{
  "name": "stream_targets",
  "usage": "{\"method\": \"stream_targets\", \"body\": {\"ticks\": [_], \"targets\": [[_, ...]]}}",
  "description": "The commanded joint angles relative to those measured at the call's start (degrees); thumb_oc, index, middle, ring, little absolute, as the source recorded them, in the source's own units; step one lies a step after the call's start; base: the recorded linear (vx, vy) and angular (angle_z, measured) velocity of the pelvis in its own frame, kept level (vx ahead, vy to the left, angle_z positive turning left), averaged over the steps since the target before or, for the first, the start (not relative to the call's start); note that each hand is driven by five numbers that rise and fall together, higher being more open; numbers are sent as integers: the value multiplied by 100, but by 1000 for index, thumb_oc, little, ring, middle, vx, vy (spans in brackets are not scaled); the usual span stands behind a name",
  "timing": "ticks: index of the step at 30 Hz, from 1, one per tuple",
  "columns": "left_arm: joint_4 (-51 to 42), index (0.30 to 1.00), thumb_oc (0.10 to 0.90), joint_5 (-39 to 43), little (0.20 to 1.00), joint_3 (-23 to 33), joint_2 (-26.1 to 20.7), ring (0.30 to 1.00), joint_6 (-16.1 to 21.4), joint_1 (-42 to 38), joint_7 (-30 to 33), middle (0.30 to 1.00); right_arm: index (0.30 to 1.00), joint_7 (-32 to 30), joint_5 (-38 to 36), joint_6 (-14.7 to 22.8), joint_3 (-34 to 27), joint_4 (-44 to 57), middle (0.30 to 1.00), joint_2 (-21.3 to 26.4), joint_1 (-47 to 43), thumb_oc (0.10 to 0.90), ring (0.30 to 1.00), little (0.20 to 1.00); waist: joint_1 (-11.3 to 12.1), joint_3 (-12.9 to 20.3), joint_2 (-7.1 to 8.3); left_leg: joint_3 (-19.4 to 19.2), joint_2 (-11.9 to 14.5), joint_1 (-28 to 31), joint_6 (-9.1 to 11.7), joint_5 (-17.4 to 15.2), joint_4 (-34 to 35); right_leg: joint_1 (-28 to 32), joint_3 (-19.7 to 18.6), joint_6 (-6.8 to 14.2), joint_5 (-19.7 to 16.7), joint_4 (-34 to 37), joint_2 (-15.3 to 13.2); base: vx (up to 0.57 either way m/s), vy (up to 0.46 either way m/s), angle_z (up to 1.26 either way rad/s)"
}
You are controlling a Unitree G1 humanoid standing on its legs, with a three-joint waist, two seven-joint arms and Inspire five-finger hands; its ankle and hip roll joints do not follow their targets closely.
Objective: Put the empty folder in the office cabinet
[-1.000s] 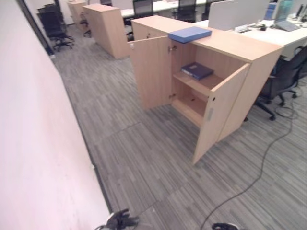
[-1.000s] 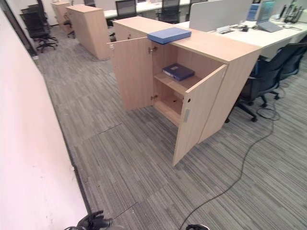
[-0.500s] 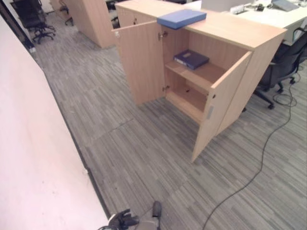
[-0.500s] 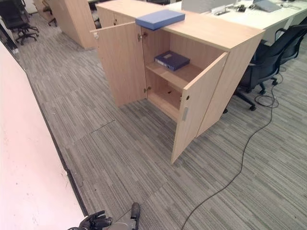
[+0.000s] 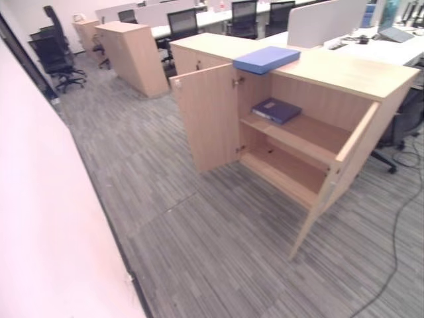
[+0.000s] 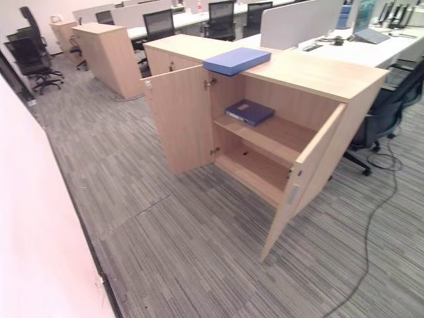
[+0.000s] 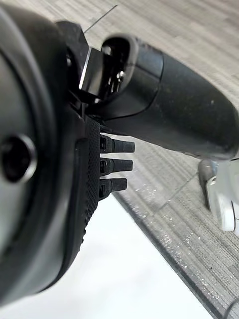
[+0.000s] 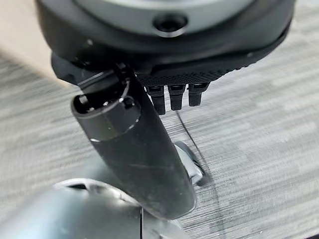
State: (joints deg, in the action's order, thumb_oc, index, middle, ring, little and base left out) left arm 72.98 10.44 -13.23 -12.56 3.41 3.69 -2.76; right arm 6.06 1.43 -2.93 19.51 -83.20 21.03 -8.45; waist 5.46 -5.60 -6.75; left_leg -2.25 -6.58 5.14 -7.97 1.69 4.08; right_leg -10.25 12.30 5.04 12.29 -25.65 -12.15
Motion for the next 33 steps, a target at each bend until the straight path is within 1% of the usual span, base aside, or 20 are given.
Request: {"method": "stream_targets", "body": {"ticks": [1, 4, 5, 6, 8, 11, 13, 18, 19, 20, 22, 23, 24, 26, 27, 28, 30, 31, 32, 33], "targets": [[-22, 900, 800, -194, 900, 122, -84, 900, 72, 33, 60, 900, 900, -70, -399, 125, -103, 146, 900, -140, -381, 800, 900, 900, -59, -425, 142, 246, 75, -164, 335, -379, -202, 162, -259, 10, -1421, 1516, 619, 181, -126, 63], [146, 900, 800, -277, 900, 152, -53, 900, 62, -4, 93, 900, 900, -131, -456, 167, -24, 276, 900, -333, -349, 800, 900, 900, -170, -464, 282, 504, -36, 60, 351, -480, -153, -21, -512, 94, -1802, 2212, 879, 198, -112, 36], [201, 900, 800, -348, 900, 166, -34, 900, 57, 6, 103, 900, 900, -118, -437, 164, 22, 311, 900, -417, -309, 800, 900, 900, -178, -424, 333, 606, -92, 100, 354, -519, -131, 184, -485, 83, -1839, 2531, 882, 296, -167, 74], [326, 900, 800, -329, 900, 243, 17, 900, 63, 53, 139, 900, 900, -89, -347, 202, 207, 501, 900, -504, -272, 800, 900, 900, -176, -306, 359, 672, -53, 186, 366, -563, -69, 313, -462, 15, -1880, 2651, 941, 223, -128, 84], [355, 900, 800, -297, 900, 290, 37, 900, 46, 89, 159, 900, 900, -74, -258, 203, 334, 592, 900, -552, -257, 800, 900, 900, -178, -242, 360, 710, 1, 220, 384, -561, -40, 371, -458, -6, -1881, 2684, 985, 208, -127, 62], [364, 900, 800, -284, 900, 368, 23, 900, 36, 111, 197, 900, 900, -7, 42, 232, 800, 948, 900, -602, -254, 800, 900, 900, -130, -117, 448, 838, 119, 208, 467, -568, -56, 482, -390, -77, -1796, 2739, 1079, 225, -175, 46], [288, 900, 800, -273, 900, 314, -5, 900, 38, 41, 237, 900, 900, 42, 69, 219, 977, 1179, 900, -587, -346, 800, 900, 900, -124, -127, 495, 924, 181, 155, 517, -581, -94, 446, -384, -117, -1717, 2645, 1121, 153, -162, 35], [-128, 900, 800, -318, 900, 4, -99, 900, 65, -265, 331, 900, 900, 60, -67, 190, 1136, 1488, 900, -567, -541, 800, 900, 900, -161, -174, 594, 972, 353, 49, 674, -681, -204, 379, -319, -234, -1483, 2437, 1183, 129, -145, 14], [-350, 900, 800, -309, 900, -94, -156, 900, 64, -352, 361, 900, 900, 93, -99, 173, 1254, 1769, 900, -575, -596, 800, 900, 900, -175, -230, 665, 893, 421, -84, 753, -843, -590, 419, -288, -288, -1344, 2339, 1189, 135, -140, 25], [-352, 900, 800, -309, 900, -94, -157, 900, 62, -352, 361, 900, 900, 93, -99, 172, 1254, 1771, 900, -574, -595, 800, 900, 900, -176, -231, 665, 894, 420, -93, 754, -855, -610, 418, -287, -288, -1342, 2335, 1189, 128, -147, 17], [-573, 900, 800, -246, 900, -155, -212, 900, 54, -426, 390, 900, 900, 142, -294, 163, 1350, 2050, 900, -617, -643, 800, 900, 900, -160, -368, 761, 716, 440, -379, 884, -930, -1390, 581, -273, -358, -1232, 2304, 1170, 50, -99, 8], [-575, 900, 800, -246, 900, -155, -214, 900, 53, -427, 390, 900, 900, 142, -294, 161, 1349, 2051, 900, -617, -644, 800, 900, 900, -161, -370, 759, 717, 441, -400, 884, -950, -1431, 579, -271, -359, -1232, 2302, 1173, 42, -136, 16], [-649, 900, 800, -284, 900, -207, -221, 900, 13, -491, 412, 900, 900, 176, -524, 140, 1433, 2214, 900, -696, -704, 800, 900, 900, -88, -526, 816, 586, 451, -849, 933, -793, -2488, 782, -229, -453, -1156, 2306, 1172, 23, -125, 18], [-623, 900, 800, -340, 900, -292, -196, 900, -9, -552, 464, 900, 900, 199, -812, 118, 1539, 2307, 900, -798, -846, 800, 900, 900, 8, -669, 824, 450, 506, -1273, 912, -484, -3246, 971, -153, -546, -1056, 2331, 1182, 39, -132, 19], [-520, 900, 800, -258, 900, -281, -158, 900, -25, -597, 527, 900, 900, 197, -1327, 91, 1560, 2342, 900, -955, -946, 800, 900, 900, 73, -730, 834, 302, 555, -1688, 857, -412, -3376, 1092, -118, -587, -996, 2358, 1146, 35, -63, 6], [-519, 900, 800, -257, 900, -281, -159, 900, -25, -598, 527, 900, 900, 196, -1329, 91, 1561, 2341, 900, -957, -948, 800, 900, 900, 75, -732, 832, 300, 558, -1690, 856, -419, -3386, 1093, -120, -587, -994, 2357, 1149, 46, -32, 4], [-403, 900, 800, -66, 900, -194, -130, 900, -42, -577, 571, 900, 900, 225, -1933, 67, 1550, 2365, 900, -1112, -1012, 800, 900, 900, 147, -734, 891, 265, 548, -1819, 826, -488, -2893, 1171, -115, -550, -968, 2419, 1094, 97, 2, -8], [-344, 900, 800, 149, 900, -146, -115, 900, -55, -532, 604, 900, 900, 265, -2559, 7, 1592, 2392, 900, -1289, -1078, 800, 900, 900, 230, -720, 938, 275, 660, -1922, 894, -271, -2237, 1239, -119, -532, -940, 2489, 1060, 110, 7, -16], [-345, 900, 800, 150, 900, -146, -116, 900, -55, -532, 604, 900, 900, 265, -2561, 7, 1593, 2392, 900, -1291, -1078, 800, 900, 900, 231, -726, 945, 271, 654, -1903, 894, -259, -2213, 1246, -121, -531, -939, 2490, 1054, 132, 21, -8], [-364, 900, 800, 224, 900, -157, -111, 900, -43, -496, 621, 900, 900, 276, -2741, -8, 1639, 2443, 900, -1322, -1113, 800, 900, 900, 282, -730, 926, 339, 762, -1961, 999, 146, -1715, 1354, -119, -518, -923, 2568, 1067, 116, 32, 2]]}}
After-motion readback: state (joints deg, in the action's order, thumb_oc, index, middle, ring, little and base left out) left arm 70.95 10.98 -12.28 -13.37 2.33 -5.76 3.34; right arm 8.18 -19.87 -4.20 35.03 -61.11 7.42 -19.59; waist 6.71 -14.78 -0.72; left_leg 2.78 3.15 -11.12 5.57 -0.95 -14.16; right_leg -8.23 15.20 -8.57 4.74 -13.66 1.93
